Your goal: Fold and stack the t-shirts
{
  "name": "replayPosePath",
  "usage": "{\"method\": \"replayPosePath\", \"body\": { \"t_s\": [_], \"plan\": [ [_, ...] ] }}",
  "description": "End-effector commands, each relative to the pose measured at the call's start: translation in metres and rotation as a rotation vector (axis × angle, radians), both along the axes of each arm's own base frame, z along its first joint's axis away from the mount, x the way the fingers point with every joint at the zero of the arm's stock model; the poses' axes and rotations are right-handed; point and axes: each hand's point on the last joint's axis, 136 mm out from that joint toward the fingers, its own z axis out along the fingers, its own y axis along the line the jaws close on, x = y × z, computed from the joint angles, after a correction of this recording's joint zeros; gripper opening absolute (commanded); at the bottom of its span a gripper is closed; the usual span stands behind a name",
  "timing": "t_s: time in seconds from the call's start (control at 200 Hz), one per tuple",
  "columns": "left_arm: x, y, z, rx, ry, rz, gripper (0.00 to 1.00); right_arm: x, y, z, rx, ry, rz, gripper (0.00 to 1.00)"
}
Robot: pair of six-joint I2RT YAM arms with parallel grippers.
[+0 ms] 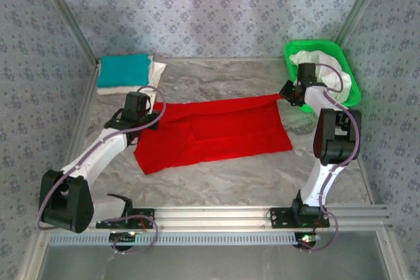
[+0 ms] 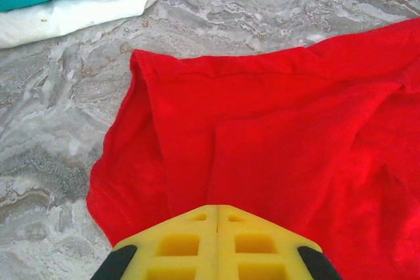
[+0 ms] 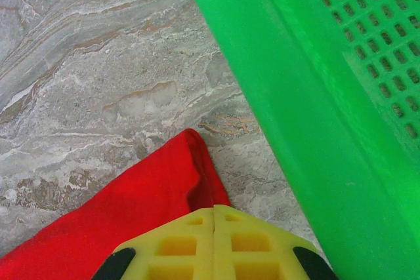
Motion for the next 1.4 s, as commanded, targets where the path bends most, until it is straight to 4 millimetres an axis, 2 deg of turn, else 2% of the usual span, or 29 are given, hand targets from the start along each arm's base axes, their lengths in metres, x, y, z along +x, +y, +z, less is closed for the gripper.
{"method": "replayPosePath", "body": {
  "t_s": [0.0,0.11,0.295,0.47,0.75,0.949,1.024,1.034,1.059,1.314,1.394],
  "plan": [
    [-0.003,0.001,0.016,-0.005,-0.023,0.009,0.0,-0.008,-0.011,0.0,-0.021,0.029,-0.034,0.0],
    [-0.004,0.002,0.025,-0.009,-0.044,0.009,0.0,-0.009,-0.012,0.01,-0.027,0.016,-0.034,0.0],
    [-0.008,0.002,0.025,-0.015,-0.034,0.009,0.0,-0.02,-0.009,0.015,-0.02,0.017,-0.037,0.0],
    [-0.014,0.003,0.018,-0.012,-0.018,0.013,0.0,-0.032,-0.009,0.003,-0.021,0.053,-0.035,0.0],
    [-0.017,0.005,-0.01,0.0,0.037,0.027,0.0,-0.044,-0.007,-0.03,-0.01,0.121,-0.037,0.0],
    [-0.021,0.004,-0.025,-0.003,0.091,0.033,0.0,-0.046,-0.009,-0.029,-0.015,0.119,-0.046,0.0],
    [-0.021,0.004,-0.027,-0.005,0.091,0.035,0.0,-0.045,-0.009,-0.026,-0.016,0.111,-0.049,0.0],
    [-0.021,0.004,-0.027,-0.007,0.088,0.035,0.0,-0.053,-0.008,-0.034,-0.014,0.136,-0.049,0.0],
    [-0.021,0.004,-0.027,-0.008,0.086,0.035,0.0,-0.056,-0.007,-0.038,-0.011,0.146,-0.047,0.0],
    [-0.024,0.004,-0.017,-0.025,0.061,0.038,0.0,-0.063,-0.008,-0.038,-0.022,0.157,-0.053,0.0],
    [-0.027,0.006,-0.022,-0.017,0.066,0.041,0.0,-0.065,-0.008,-0.043,-0.019,0.166,-0.059,0.0]
  ]
}}
